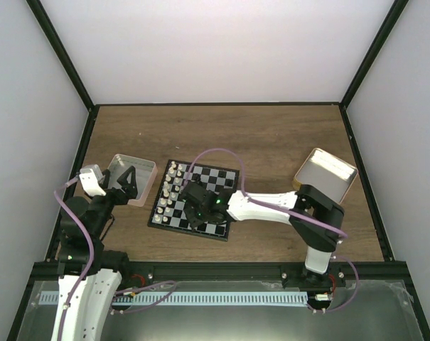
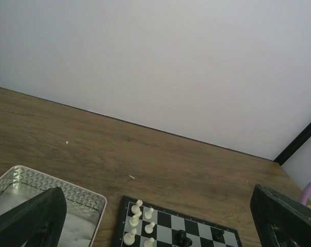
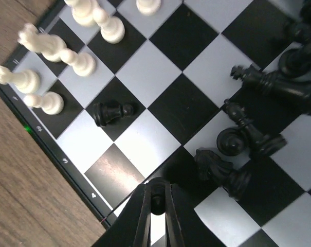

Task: Set up the chess pieces on the board
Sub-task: Pick up the chess piece from the chessboard, then place the chess piece on the chessboard.

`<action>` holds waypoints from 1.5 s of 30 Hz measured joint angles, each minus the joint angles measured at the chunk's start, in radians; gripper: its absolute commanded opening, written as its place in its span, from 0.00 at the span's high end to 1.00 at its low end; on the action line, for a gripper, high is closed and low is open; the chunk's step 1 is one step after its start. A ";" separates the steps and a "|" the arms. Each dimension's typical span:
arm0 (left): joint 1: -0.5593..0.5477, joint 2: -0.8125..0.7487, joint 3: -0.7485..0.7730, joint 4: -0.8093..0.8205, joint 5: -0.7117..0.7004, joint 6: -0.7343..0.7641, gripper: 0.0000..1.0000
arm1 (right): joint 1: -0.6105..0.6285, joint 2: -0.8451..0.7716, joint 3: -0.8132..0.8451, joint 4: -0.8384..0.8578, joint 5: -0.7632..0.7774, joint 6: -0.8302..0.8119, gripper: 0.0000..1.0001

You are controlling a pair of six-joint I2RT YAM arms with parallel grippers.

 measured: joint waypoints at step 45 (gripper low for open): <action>0.001 0.000 0.000 0.000 0.000 0.000 0.00 | -0.314 0.054 0.010 0.047 0.206 -0.053 0.92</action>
